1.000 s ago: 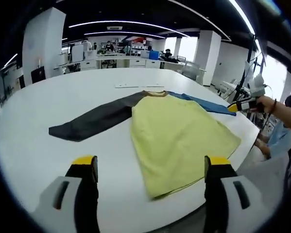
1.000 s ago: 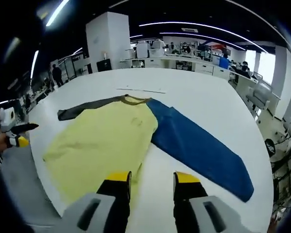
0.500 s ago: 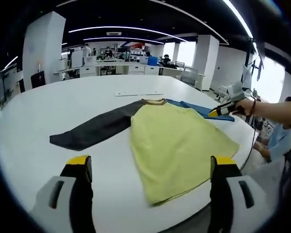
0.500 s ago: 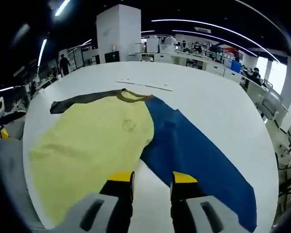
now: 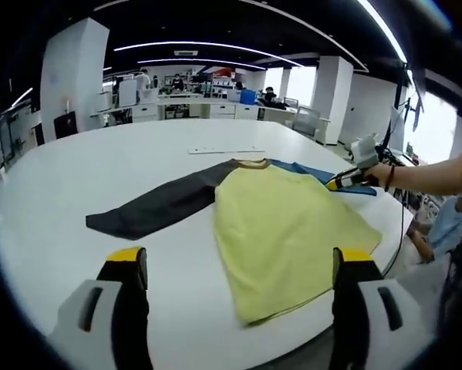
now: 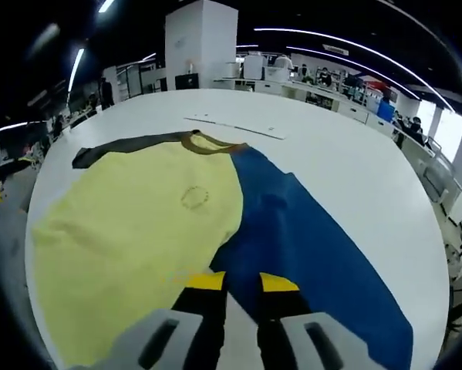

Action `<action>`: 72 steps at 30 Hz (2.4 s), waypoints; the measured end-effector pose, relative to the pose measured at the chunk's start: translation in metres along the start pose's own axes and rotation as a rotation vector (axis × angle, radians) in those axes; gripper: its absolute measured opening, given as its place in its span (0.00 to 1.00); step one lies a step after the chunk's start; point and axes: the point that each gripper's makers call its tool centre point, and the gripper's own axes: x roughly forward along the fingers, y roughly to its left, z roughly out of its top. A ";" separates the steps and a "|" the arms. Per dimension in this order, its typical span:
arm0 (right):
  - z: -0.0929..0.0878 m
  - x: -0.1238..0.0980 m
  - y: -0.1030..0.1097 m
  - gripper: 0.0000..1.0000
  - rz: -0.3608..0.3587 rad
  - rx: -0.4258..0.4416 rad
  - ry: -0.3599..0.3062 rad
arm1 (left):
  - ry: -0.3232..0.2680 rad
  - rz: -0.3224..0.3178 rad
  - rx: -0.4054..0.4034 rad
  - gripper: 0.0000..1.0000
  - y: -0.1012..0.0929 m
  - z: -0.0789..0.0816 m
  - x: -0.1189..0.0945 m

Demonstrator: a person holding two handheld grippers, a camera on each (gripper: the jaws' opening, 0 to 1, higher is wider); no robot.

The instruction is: Fold the garment on the visible template until the final outline fits inside the template.

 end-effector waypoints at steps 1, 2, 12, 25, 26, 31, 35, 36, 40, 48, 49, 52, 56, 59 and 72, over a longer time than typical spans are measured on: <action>0.001 -0.001 0.001 0.12 0.001 -0.005 0.000 | 0.003 0.001 0.001 0.96 0.001 -0.001 0.000; 0.001 -0.001 0.003 0.12 0.005 -0.016 -0.001 | 0.005 0.002 0.001 0.96 0.001 -0.001 -0.001; 0.004 0.010 -0.012 0.00 -0.046 -0.030 0.001 | 0.010 0.004 0.001 0.95 0.005 -0.002 0.001; 0.011 0.010 -0.055 0.00 -0.142 0.022 0.005 | 0.019 0.011 -0.007 0.94 0.013 -0.008 0.001; 0.011 0.010 -0.055 0.00 -0.144 0.017 0.008 | 0.020 0.010 -0.007 0.94 0.012 -0.008 0.002; 0.009 0.011 -0.052 0.00 -0.142 0.028 0.016 | 0.024 0.011 -0.005 0.94 0.011 -0.008 0.002; 0.009 0.010 -0.051 0.00 -0.137 0.041 0.013 | 0.026 0.013 -0.001 0.94 0.010 -0.008 0.000; 0.010 0.008 -0.051 0.00 -0.132 0.064 0.009 | 0.027 0.013 0.000 0.94 0.010 -0.008 -0.001; 0.017 -0.003 -0.054 0.15 -0.129 0.130 -0.029 | 0.033 0.014 0.004 0.95 0.010 -0.008 -0.002; 0.015 -0.036 -0.080 0.43 -0.209 0.172 -0.024 | -0.016 0.008 0.040 0.99 0.007 0.004 -0.004; 0.013 -0.040 -0.082 0.44 -0.214 0.181 -0.023 | -0.022 0.007 0.039 0.99 0.007 0.005 -0.004; 0.002 -0.052 -0.093 0.48 -0.241 0.226 -0.010 | -0.024 0.008 0.039 0.99 0.008 0.006 -0.005; -0.017 -0.066 -0.106 0.49 -0.269 0.254 0.018 | -0.010 0.008 0.043 0.99 0.005 0.003 -0.006; -0.032 -0.077 -0.117 0.49 -0.299 0.303 0.032 | 0.000 0.001 0.042 0.99 0.001 0.001 -0.006; -0.090 -0.121 -0.142 0.46 -0.411 0.483 0.094 | 0.002 0.002 0.043 0.98 -0.001 0.001 -0.008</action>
